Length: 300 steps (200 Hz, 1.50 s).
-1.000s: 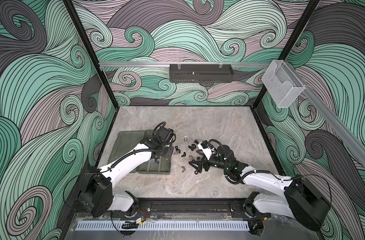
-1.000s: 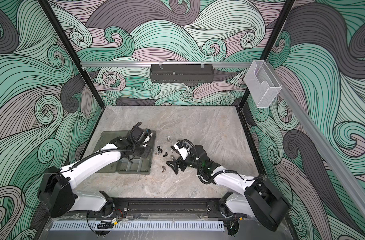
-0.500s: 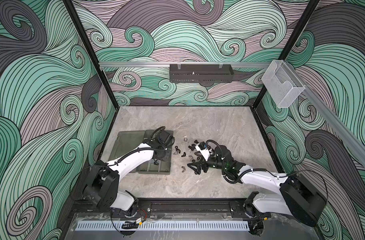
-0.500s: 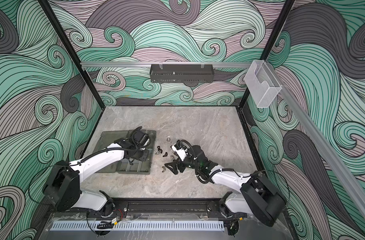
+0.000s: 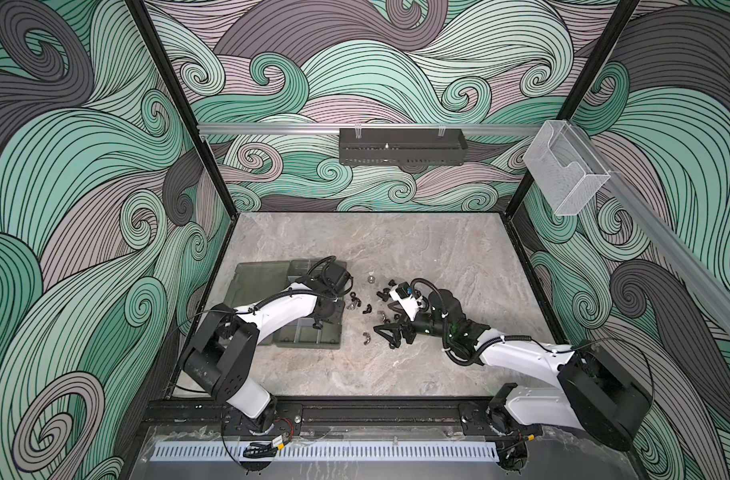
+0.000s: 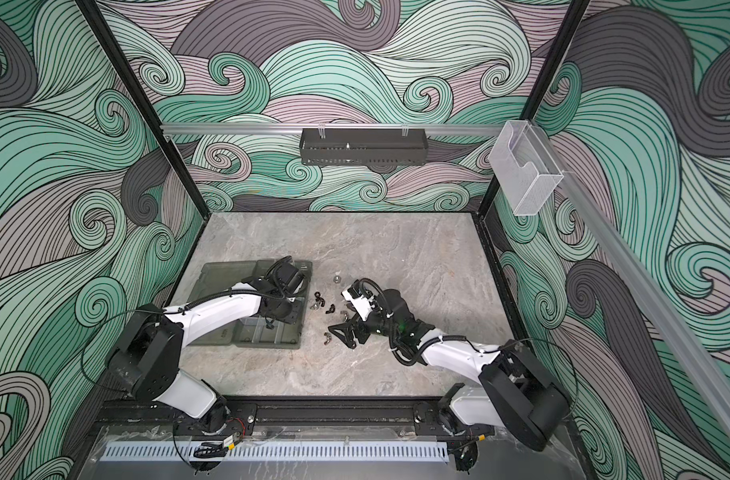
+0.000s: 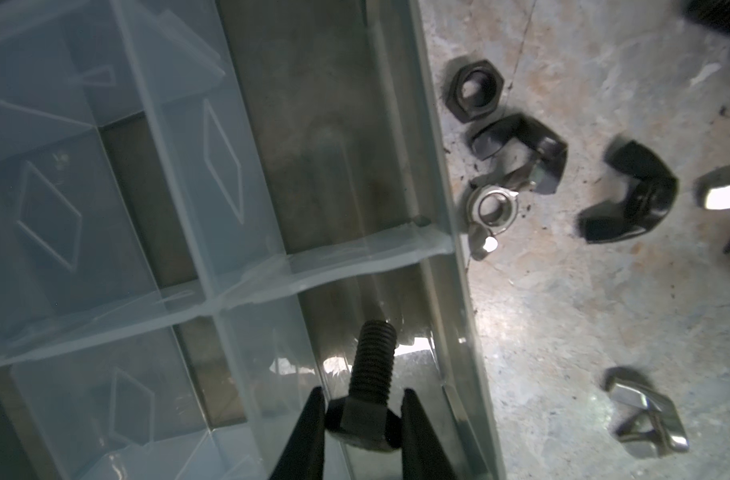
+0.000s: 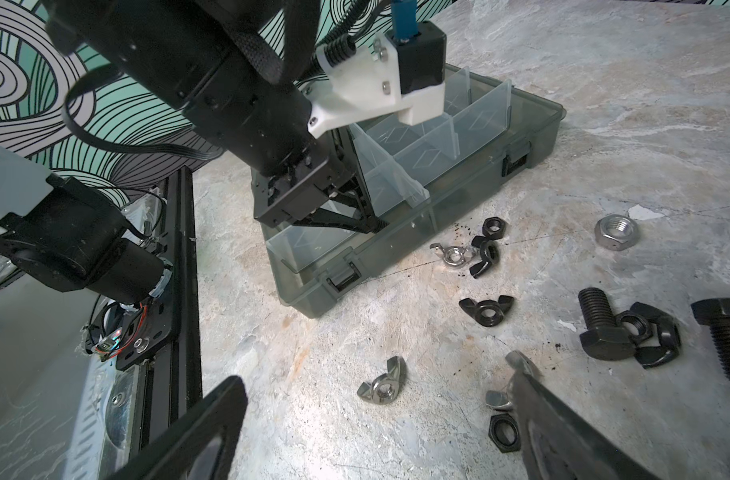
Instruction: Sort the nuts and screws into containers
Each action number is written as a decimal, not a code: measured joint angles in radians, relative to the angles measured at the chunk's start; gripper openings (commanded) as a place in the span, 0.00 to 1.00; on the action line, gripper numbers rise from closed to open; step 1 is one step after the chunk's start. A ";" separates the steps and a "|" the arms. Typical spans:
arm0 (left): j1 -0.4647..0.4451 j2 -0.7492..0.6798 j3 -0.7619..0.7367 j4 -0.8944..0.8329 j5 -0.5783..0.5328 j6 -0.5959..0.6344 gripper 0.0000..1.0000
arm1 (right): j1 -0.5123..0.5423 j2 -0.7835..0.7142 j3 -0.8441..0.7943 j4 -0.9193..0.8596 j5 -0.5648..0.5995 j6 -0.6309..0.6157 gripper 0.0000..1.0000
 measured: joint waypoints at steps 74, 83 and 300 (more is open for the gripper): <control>0.000 -0.019 0.000 -0.001 0.000 0.001 0.37 | 0.000 0.003 0.000 0.000 0.001 0.000 0.99; 0.000 -0.028 0.000 -0.002 0.000 0.002 0.39 | 0.000 0.003 0.000 0.000 0.002 0.000 0.99; -0.134 0.322 0.433 0.059 0.220 -0.056 0.45 | -0.276 -0.034 -0.050 0.010 0.096 0.211 0.99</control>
